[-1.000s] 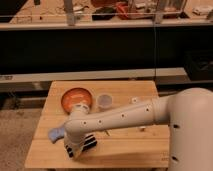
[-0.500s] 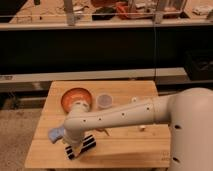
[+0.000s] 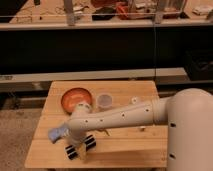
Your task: Place the eraser on the white sponge
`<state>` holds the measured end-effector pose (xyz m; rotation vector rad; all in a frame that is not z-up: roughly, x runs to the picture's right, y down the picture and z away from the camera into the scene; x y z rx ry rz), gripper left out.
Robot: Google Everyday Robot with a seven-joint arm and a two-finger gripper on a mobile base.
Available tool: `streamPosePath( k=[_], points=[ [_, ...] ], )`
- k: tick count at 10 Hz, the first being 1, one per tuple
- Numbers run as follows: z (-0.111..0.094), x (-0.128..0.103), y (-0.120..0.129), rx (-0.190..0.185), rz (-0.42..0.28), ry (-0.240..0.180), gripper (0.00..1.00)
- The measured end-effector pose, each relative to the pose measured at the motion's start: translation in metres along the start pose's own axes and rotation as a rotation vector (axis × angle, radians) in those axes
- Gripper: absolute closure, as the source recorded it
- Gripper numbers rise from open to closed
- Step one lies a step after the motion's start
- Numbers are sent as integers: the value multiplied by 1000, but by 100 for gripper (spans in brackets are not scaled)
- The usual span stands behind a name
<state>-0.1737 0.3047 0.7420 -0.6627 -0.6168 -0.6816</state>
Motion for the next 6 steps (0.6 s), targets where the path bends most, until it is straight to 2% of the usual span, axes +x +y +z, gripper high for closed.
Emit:
streamPosePath(
  k=[6],
  points=[
    [4, 3, -2, -10, 7, -10, 20]
  ],
)
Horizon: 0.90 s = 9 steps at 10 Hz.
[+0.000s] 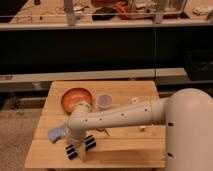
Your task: Place the eraser on the white sponge
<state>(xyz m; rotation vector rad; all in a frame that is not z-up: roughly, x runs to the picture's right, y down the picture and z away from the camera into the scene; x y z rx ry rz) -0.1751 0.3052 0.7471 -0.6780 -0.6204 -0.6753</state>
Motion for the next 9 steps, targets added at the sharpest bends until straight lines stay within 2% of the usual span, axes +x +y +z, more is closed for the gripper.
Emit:
streamPosePath(
  k=[9],
  points=[
    [7, 2, -6, -13, 2, -22, 20]
  ],
)
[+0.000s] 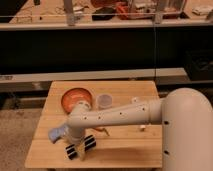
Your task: Place the eraser on the white sponge
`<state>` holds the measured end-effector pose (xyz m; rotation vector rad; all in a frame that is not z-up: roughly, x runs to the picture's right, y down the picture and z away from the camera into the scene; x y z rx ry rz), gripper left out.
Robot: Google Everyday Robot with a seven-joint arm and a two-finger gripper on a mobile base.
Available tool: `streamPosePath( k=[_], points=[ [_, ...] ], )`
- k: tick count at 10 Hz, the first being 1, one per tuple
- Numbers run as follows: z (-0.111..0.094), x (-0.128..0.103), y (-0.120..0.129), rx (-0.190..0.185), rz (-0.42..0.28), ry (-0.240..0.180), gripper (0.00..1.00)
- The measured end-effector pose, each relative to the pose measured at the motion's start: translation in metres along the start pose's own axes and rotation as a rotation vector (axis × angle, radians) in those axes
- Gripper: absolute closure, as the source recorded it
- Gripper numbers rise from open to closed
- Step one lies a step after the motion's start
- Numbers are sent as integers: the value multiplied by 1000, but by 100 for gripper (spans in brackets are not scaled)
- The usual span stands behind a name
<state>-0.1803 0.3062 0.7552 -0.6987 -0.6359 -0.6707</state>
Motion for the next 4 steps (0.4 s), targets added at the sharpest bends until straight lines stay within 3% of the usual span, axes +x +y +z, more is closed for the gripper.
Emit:
streamPosePath(
  k=[4],
  points=[
    [4, 0, -3, -3, -6, -10, 20]
  ],
)
